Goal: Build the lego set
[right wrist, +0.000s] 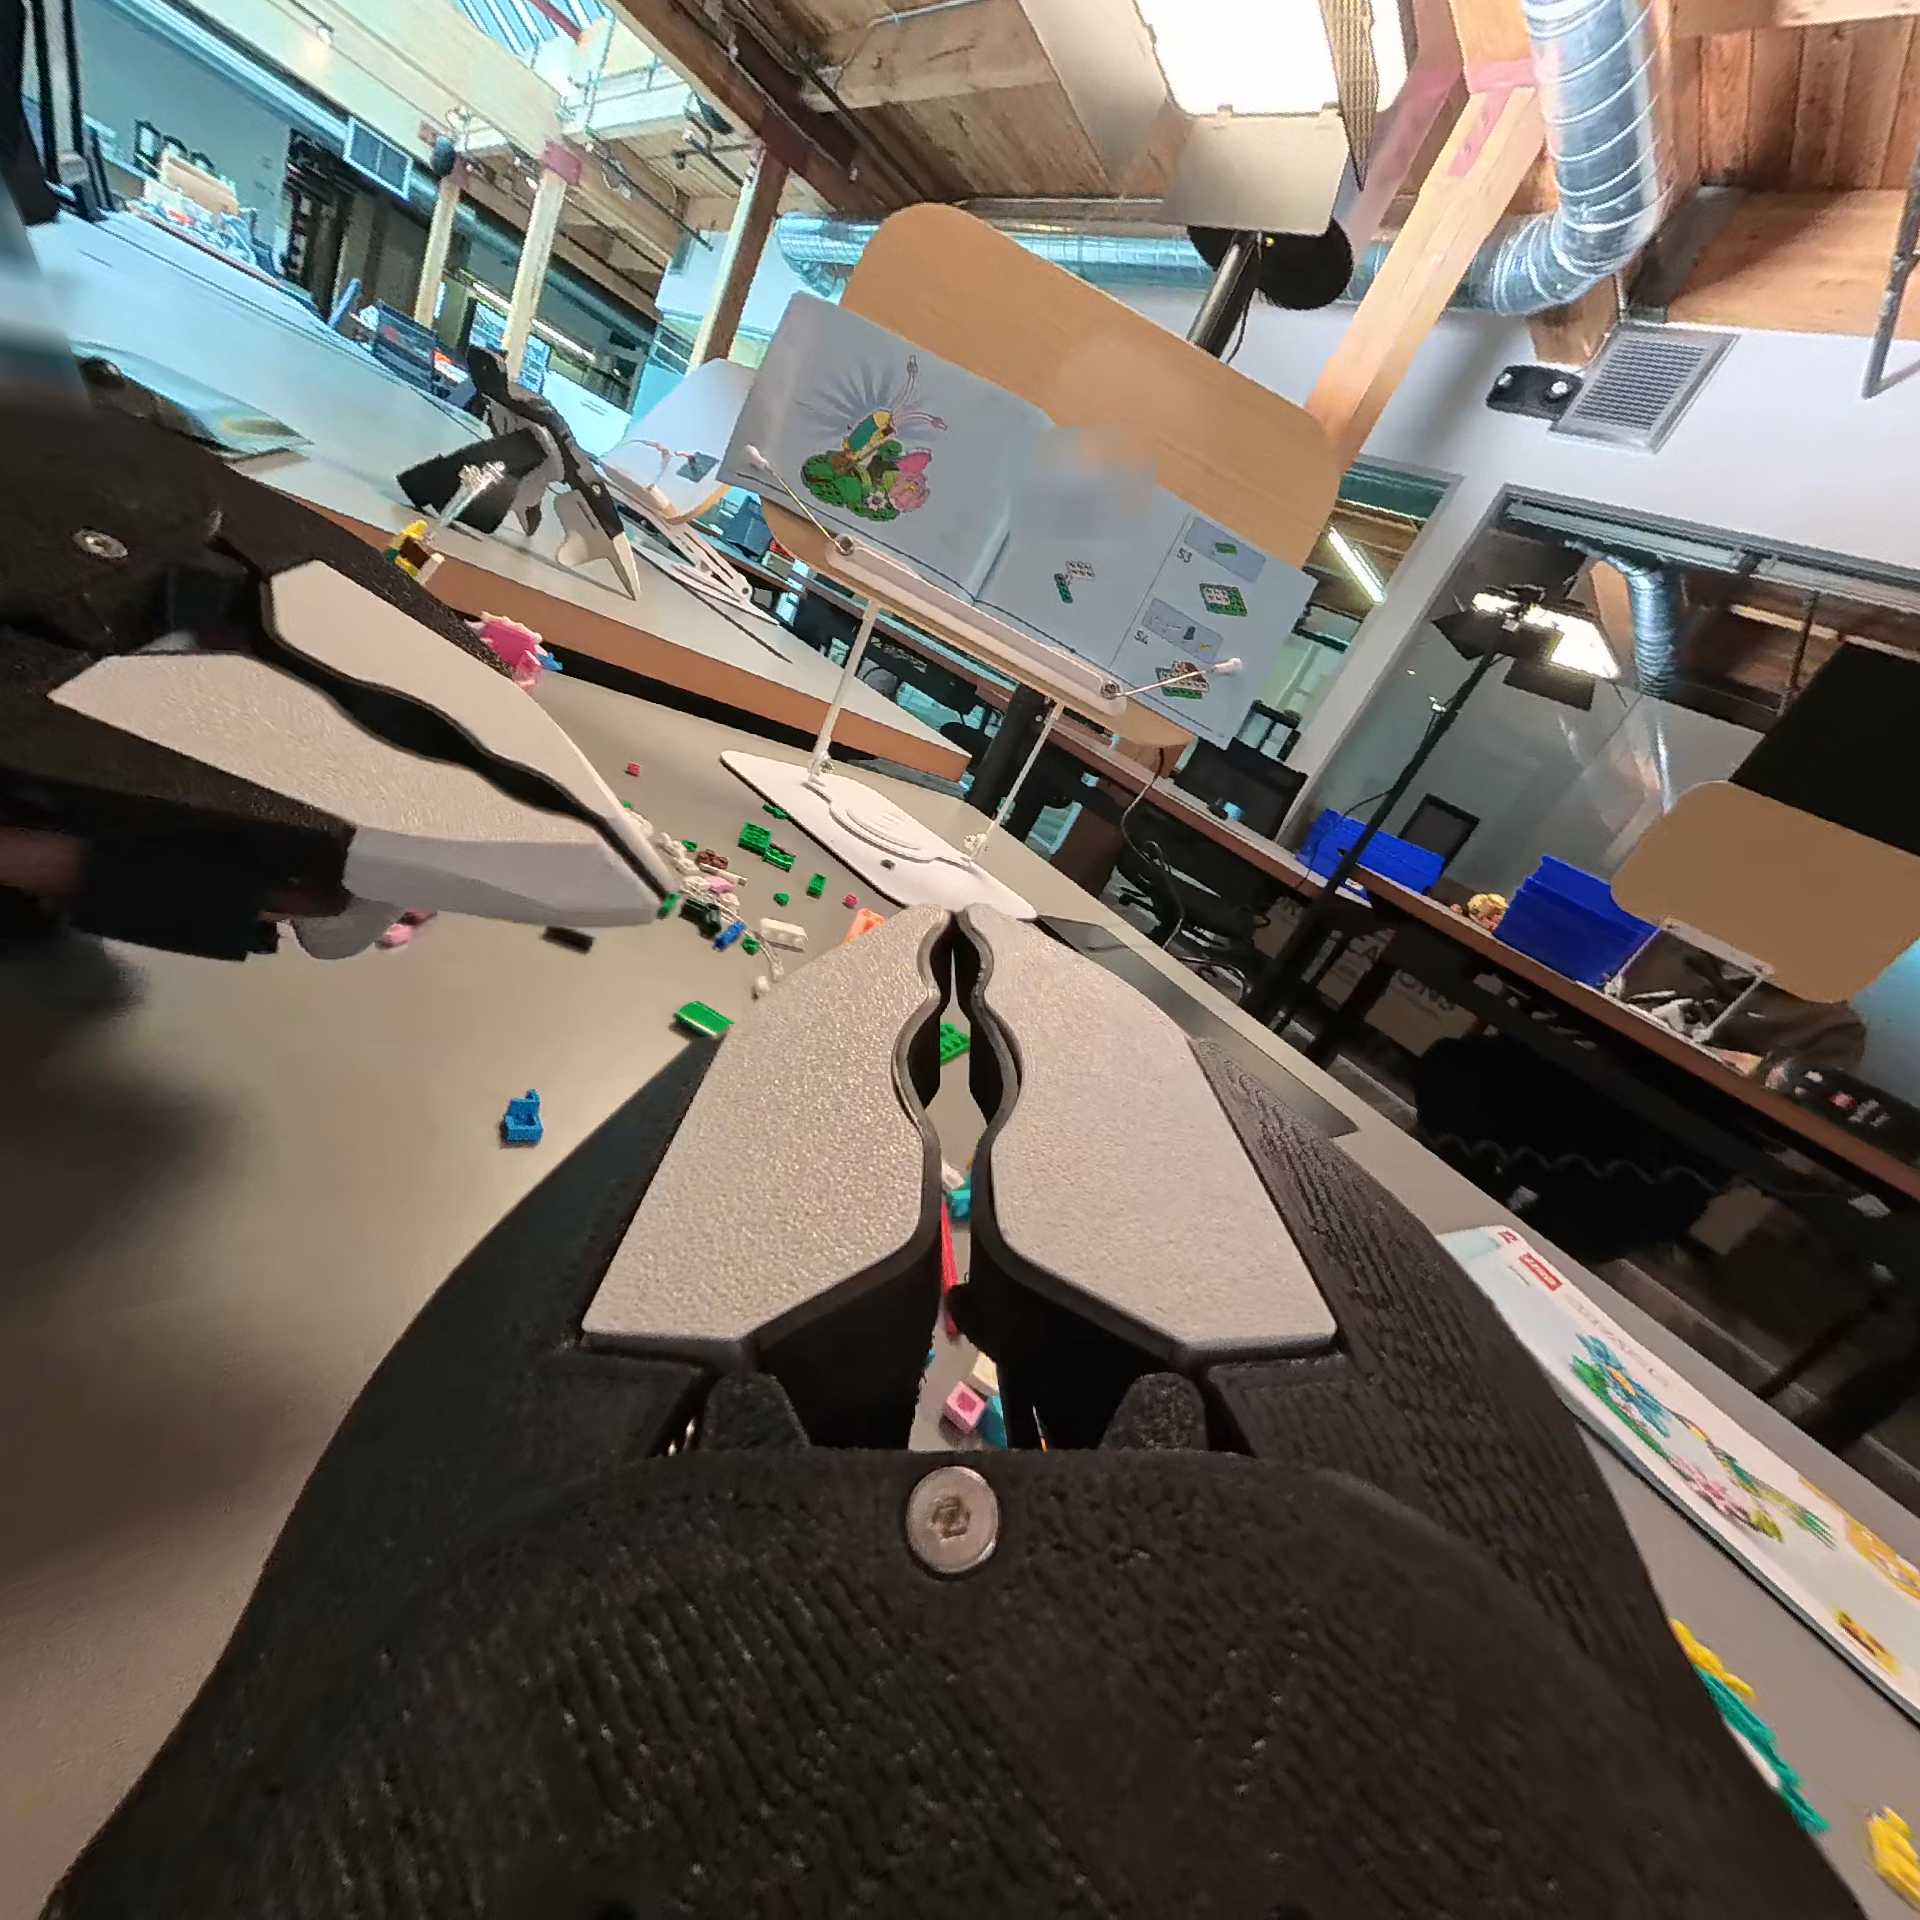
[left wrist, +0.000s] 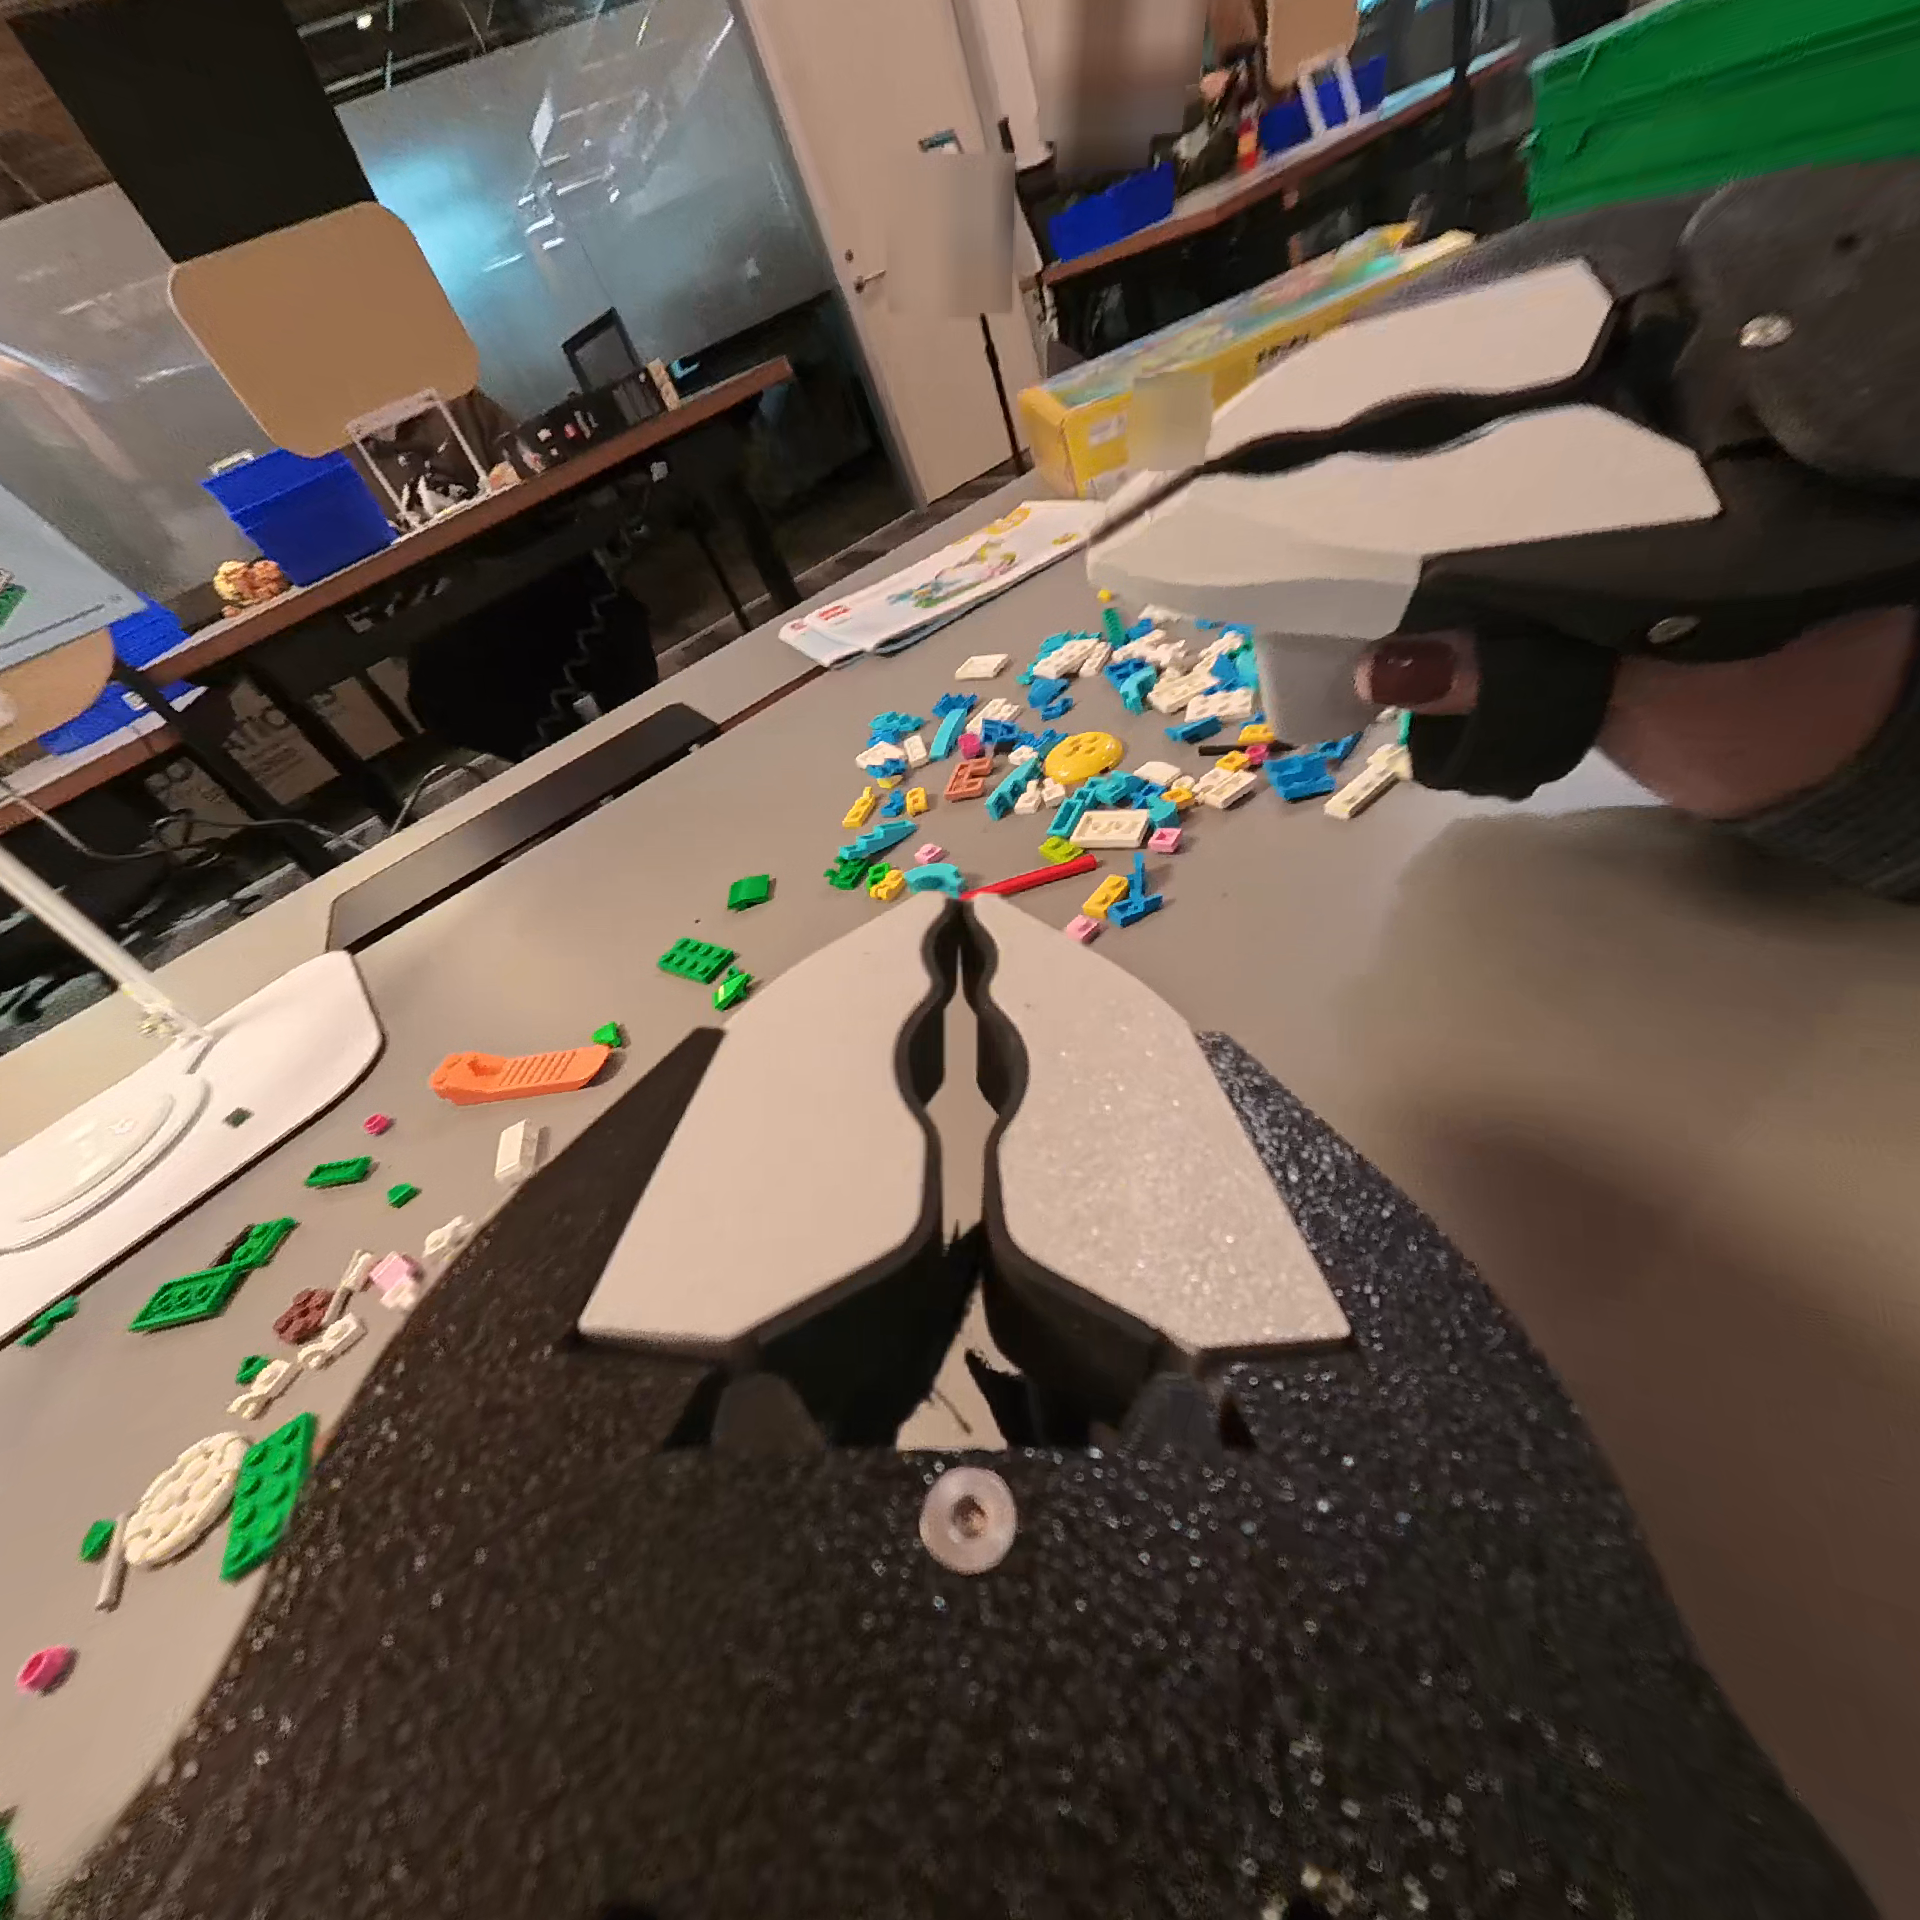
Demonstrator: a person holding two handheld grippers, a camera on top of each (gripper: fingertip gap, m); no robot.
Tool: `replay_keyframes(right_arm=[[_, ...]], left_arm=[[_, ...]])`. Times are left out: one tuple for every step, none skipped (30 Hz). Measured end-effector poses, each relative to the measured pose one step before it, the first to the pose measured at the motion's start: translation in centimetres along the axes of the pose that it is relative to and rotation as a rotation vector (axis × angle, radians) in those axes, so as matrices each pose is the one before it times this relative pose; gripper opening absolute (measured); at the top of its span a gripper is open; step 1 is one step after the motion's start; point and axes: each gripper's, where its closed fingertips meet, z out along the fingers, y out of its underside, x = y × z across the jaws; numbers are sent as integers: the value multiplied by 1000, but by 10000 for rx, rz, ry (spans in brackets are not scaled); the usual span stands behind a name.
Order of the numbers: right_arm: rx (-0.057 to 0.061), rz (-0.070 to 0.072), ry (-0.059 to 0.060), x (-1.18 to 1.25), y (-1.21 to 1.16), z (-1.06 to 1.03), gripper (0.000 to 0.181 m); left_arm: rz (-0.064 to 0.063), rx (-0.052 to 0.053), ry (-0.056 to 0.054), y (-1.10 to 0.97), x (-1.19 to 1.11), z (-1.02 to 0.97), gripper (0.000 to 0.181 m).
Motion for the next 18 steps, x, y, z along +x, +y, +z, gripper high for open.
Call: replay_keyframes(right_arm=[[30, 96, -81, -76, -22, -22, 0], [33, 75, -57, -47, -36, -25, 0], [46, 45, -16, 2, -45, -25, 0], [28, 34, 3, 41, -25, -14, 0], [3, 34, 16, 57, 21, -12, 0], [-2, 32, 28, 74, 28, -16, 0], [-1, 37, 24, 78, 22, -11, 0], [-3, 46, 22, 78, 29, -9, 0], [-6, 45, 28, 90, 33, -21, 0], [-3, 34, 34, 96, 23, -21, 0], [6, 29, 31, 86, -7, -27, 0], [16, 36, 19, 69, -21, -29, 0], [23, 38, 1, 16, -20, -24, 0], [6, 23, -3, 9, 5, 2, 0], [-13, -4, 11, 32, 27, 5, 0], [-11, -11, 14, 28, 29, 2, 0], [0, 2, 4, 20, 9, 5, 0], [1, 13, 1, 13, 6, -4, 0]], left_arm=[[-122, 185, 75, -218, -21, -145, 0], [-91, 146, 31, -167, -44, -109, 0], [-59, 119, 30, -125, -28, -56, 0], [-43, 83, 7, -97, -32, -32, 0], [-49, 41, 9, -40, -43, -35, 0], [-51, 31, 12, -34, -21, -28, 0], [-46, 32, -1, -36, -40, -27, 0], [-38, 32, -6, -40, -42, -34, 0], [-26, 29, 8, -33, -12, -21, 0], [-9, 20, 13, -30, 7, -10, 0], [10, 9, 2, -6, 12, -10, 0], [29, -5, 9, 11, 43, 10, 0], [52, -15, 30, 13, 86, 32, 0], [68, -18, 33, 22, 90, 33, 0], [78, -12, 18, 14, 100, 26, 0], [89, 0, 24, 7, 108, 16, 0], [87, 0, 31, 8, 109, 15, 0], [72, -7, 27, 1, 96, 15, 0]])
